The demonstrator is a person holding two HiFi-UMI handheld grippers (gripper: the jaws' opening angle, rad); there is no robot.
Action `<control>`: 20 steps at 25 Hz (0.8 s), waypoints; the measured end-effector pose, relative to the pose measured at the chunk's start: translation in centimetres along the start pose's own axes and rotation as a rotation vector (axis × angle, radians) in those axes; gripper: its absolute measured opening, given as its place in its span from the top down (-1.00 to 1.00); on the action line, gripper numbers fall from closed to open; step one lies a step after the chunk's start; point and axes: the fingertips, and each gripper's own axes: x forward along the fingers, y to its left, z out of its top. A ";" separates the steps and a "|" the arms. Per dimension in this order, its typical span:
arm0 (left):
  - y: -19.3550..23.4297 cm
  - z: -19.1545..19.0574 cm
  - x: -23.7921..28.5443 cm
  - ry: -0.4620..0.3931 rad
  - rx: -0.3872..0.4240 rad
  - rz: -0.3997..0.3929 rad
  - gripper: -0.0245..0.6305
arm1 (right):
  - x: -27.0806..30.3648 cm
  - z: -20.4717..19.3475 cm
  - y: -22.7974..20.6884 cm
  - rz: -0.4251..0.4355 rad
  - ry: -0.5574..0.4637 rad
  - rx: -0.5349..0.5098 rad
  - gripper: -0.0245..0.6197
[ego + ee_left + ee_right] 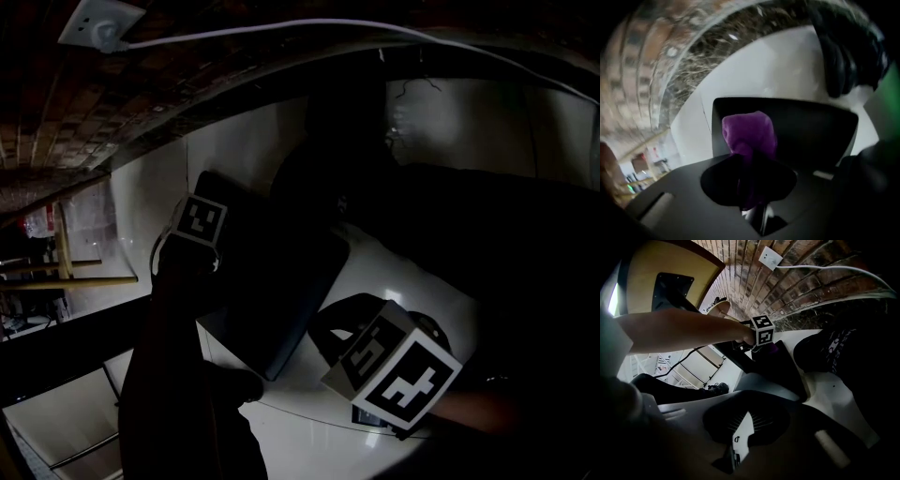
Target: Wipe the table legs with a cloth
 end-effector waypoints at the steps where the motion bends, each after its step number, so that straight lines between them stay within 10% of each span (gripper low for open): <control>1: -0.1 -0.1 0.1 0.034 0.014 0.008 0.70 | 0.0 0.0 -0.1 -0.001 0.001 0.000 0.92; 11: -5.4 -2.9 -1.5 0.123 -0.108 -0.118 0.71 | -0.8 0.6 1.0 0.004 -0.009 -0.060 0.92; 20: -12.8 -2.4 -3.3 -0.087 0.006 -0.127 0.72 | -0.7 -0.4 1.8 -0.013 0.018 -0.141 0.92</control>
